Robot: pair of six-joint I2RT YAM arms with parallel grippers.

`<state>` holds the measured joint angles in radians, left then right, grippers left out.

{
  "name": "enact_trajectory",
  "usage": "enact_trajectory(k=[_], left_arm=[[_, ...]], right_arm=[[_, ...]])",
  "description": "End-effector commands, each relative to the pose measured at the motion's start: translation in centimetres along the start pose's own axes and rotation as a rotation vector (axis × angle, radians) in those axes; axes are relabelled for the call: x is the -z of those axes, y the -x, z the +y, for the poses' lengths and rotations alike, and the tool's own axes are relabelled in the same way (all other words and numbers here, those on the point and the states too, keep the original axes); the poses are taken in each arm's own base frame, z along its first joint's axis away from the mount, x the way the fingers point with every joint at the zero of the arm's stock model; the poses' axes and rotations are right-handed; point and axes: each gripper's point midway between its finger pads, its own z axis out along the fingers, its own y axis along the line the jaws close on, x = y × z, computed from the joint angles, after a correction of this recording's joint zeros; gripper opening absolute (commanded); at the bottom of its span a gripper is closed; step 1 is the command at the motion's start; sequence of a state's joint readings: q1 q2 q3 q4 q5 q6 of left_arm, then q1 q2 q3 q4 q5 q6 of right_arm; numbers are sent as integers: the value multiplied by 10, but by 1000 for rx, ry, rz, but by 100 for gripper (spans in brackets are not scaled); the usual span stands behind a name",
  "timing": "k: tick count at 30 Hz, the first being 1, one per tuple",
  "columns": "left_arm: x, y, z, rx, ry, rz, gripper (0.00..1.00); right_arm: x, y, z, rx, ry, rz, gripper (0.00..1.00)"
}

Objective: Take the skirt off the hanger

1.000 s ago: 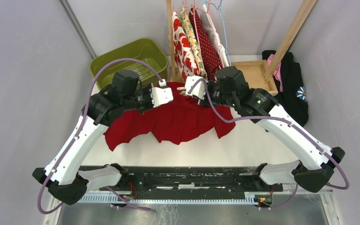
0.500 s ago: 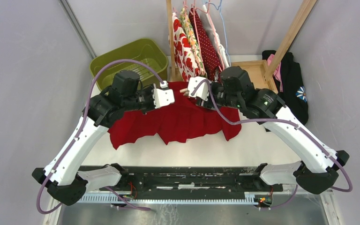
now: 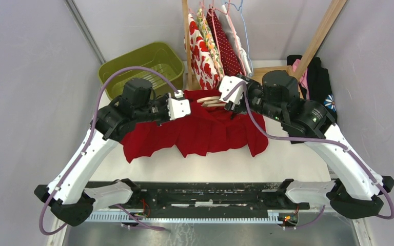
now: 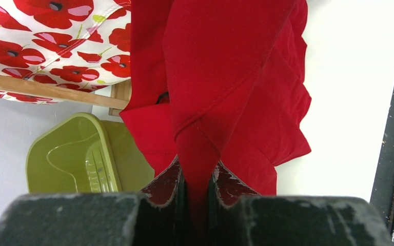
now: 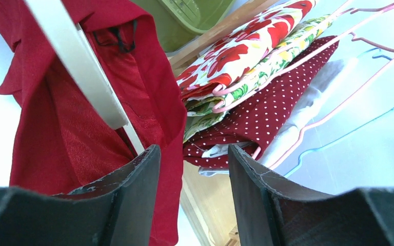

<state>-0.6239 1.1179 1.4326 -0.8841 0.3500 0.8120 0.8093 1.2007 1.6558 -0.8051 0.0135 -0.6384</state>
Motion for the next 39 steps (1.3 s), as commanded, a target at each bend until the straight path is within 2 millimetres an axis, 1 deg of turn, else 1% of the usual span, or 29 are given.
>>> enact_trajectory(k=[1, 5, 11, 16, 20, 25, 27, 31, 33, 35, 37, 38, 39], left_arm=[[17, 43, 23, -80, 101, -164, 3], [17, 43, 23, -82, 103, -162, 3], [19, 45, 23, -91, 104, -168, 3], [25, 50, 24, -99, 107, -181, 3], [28, 52, 25, -103, 116, -186, 3], [32, 54, 24, -104, 121, -194, 3], [35, 56, 24, -106, 126, -198, 3], [39, 56, 25, -110, 138, -199, 3], [40, 55, 24, -113, 141, -195, 3], [41, 55, 25, -116, 145, -194, 3], [43, 56, 25, -120, 149, -196, 3], [44, 56, 25, -123, 152, -197, 3], [44, 57, 26, -126, 155, -197, 3]], right_arm=[[9, 8, -13, 17, -46, -17, 57], [3, 2, 1, 13, 23, 4, 57], [-3, -24, 26, 23, 114, 84, 60], [-12, -39, 43, 20, 169, 122, 61], [-22, -52, 56, 73, 219, 134, 61], [-45, -65, 49, 56, 184, 151, 62], [-52, -67, 47, 51, 181, 149, 62], [-64, -80, 36, 82, 134, 192, 63], [-68, -86, 36, 90, 139, 206, 64], [-70, -86, 46, 67, 183, 197, 64], [-67, -88, 62, 29, 249, 192, 63], [-64, -94, 73, 9, 287, 202, 63], [-60, -94, 83, -4, 329, 191, 63]])
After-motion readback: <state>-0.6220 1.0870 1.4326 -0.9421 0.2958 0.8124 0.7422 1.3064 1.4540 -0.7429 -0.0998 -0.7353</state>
